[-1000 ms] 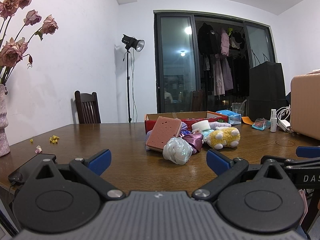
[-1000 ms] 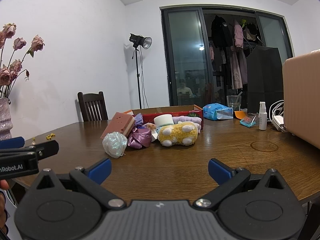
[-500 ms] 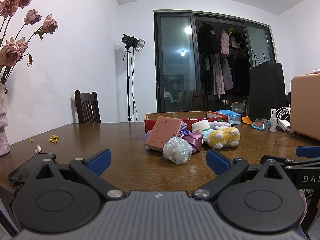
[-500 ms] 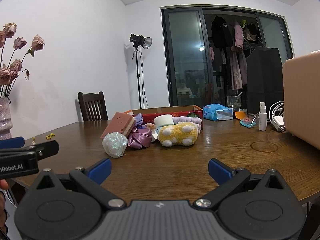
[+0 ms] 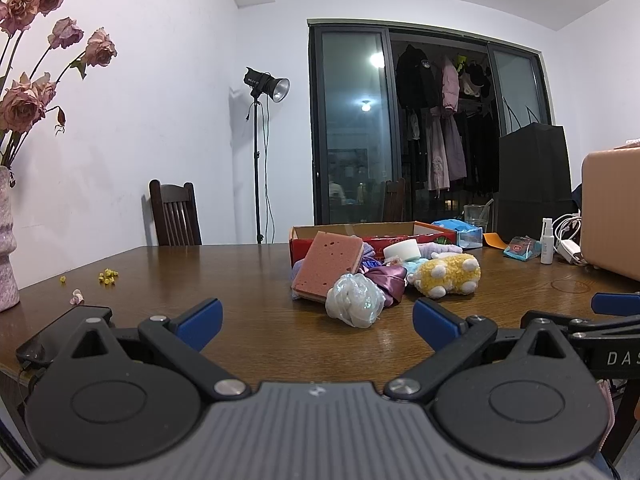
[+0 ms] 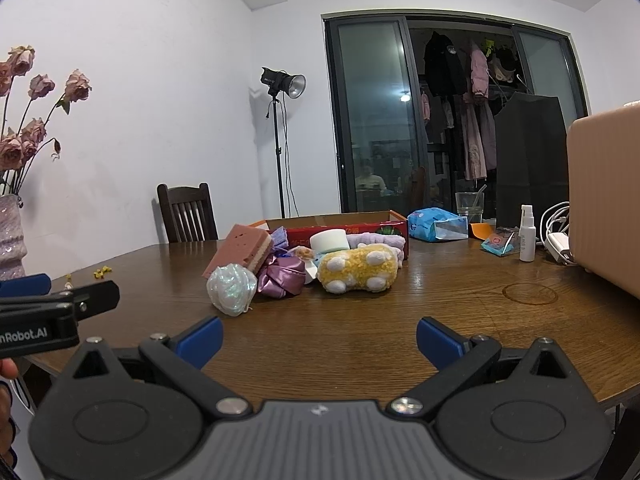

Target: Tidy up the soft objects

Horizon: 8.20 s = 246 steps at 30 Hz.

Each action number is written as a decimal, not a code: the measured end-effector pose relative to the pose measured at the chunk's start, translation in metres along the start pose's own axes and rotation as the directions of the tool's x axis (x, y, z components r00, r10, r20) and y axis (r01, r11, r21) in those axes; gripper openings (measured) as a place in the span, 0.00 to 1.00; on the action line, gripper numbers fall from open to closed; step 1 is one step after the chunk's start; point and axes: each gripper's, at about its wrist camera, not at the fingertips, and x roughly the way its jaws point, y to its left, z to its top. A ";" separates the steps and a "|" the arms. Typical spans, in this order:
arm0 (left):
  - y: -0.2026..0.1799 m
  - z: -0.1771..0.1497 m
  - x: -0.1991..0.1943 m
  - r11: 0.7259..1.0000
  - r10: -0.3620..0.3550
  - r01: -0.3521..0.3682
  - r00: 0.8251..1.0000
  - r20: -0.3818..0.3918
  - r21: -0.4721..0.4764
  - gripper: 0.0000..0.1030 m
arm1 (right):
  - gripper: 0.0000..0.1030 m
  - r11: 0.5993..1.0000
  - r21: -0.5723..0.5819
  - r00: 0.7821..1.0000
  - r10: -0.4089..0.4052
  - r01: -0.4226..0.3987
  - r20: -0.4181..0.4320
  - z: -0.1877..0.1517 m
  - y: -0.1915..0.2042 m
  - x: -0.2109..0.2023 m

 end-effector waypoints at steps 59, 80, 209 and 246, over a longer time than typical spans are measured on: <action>0.072 0.027 0.249 0.883 -0.208 0.006 0.902 -0.379 -0.470 0.69 | 0.61 0.917 -0.075 0.910 0.374 -0.392 -0.179 0.110 0.014 0.247; 0.069 0.092 0.175 0.797 -0.401 0.308 0.913 -0.075 -0.520 0.44 | 0.22 0.886 0.043 0.882 0.464 -0.462 -0.078 0.128 -0.014 0.146; 0.015 0.077 0.080 0.987 -0.162 0.163 0.986 -0.037 0.016 1.00 | 0.88 0.994 -0.042 0.995 0.098 -0.098 0.007 0.123 -0.060 0.078; 0.103 0.037 0.343 0.902 -0.301 0.136 0.879 -0.370 -0.410 0.76 | 0.66 0.945 0.149 0.919 0.319 -0.291 -0.231 0.119 0.007 0.308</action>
